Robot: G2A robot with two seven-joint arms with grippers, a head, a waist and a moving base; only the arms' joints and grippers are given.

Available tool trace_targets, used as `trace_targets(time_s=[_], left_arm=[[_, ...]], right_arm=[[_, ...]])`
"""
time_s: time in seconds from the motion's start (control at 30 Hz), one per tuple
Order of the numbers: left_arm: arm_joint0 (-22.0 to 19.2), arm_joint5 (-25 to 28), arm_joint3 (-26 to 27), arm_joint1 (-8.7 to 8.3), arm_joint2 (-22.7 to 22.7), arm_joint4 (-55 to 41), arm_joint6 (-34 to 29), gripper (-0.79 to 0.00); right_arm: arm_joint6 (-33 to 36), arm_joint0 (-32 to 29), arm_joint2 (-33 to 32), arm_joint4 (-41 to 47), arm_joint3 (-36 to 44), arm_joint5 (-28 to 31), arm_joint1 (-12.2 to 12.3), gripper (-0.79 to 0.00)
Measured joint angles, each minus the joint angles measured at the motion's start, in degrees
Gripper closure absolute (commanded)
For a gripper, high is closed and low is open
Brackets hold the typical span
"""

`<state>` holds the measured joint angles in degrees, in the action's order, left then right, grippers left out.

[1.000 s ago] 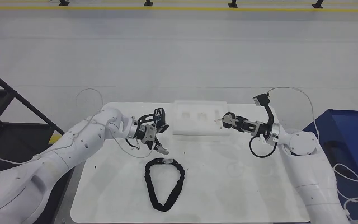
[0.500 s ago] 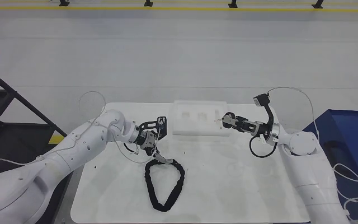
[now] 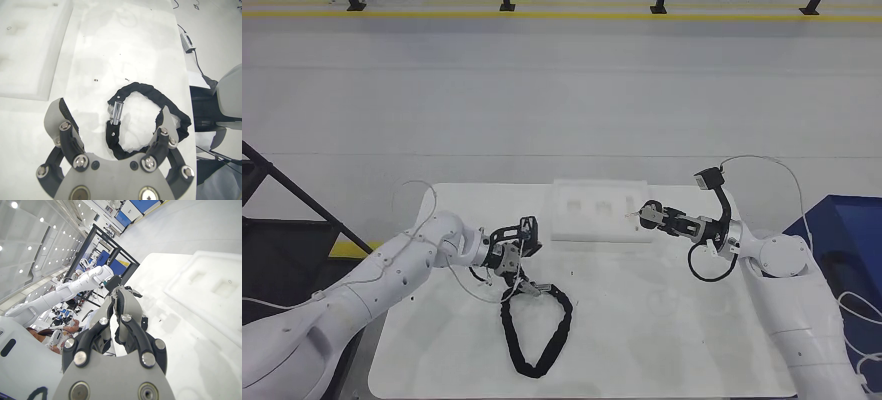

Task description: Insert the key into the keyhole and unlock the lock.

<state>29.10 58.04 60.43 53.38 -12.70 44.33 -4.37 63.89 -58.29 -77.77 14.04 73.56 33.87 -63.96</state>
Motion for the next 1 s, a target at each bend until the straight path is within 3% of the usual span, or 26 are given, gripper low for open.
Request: trace_targets(time_s=[0.13,0.3,0.4,0.6,0.87,1.0], left_arm=[[2.02,-1.34,-0.85,0.03,-0.91,13.89,12.84,-0.785],[4.87,-7.91,-2.9,0.08,-0.77,30.92,30.94,-0.785],[5.94,-10.75,-4.71,0.49,-0.43,36.51,37.82,-0.785],[6.98,-12.36,-6.93,1.75,-0.24,40.98,43.11,-0.785],[7.63,-11.49,-8.5,3.41,-0.29,43.47,42.11,-0.785],[7.82,-11.47,-9.31,4.21,-0.58,44.31,41.76,-0.212]], right_arm=[[0.0,0.0,0.0,0.0,0.0,0.0,0.0,0.0],[0.0,0.0,0.0,0.0,0.0,0.0,0.0,0.0],[0.0,0.0,0.0,0.0,0.0,0.0,0.0,0.0],[0.0,0.0,0.0,0.0,0.0,0.0,0.0,0.0],[0.0,0.0,0.0,0.0,0.0,0.0,0.0,0.0],[0.0,0.0,0.0,0.0,0.0,0.0,0.0,0.0]])
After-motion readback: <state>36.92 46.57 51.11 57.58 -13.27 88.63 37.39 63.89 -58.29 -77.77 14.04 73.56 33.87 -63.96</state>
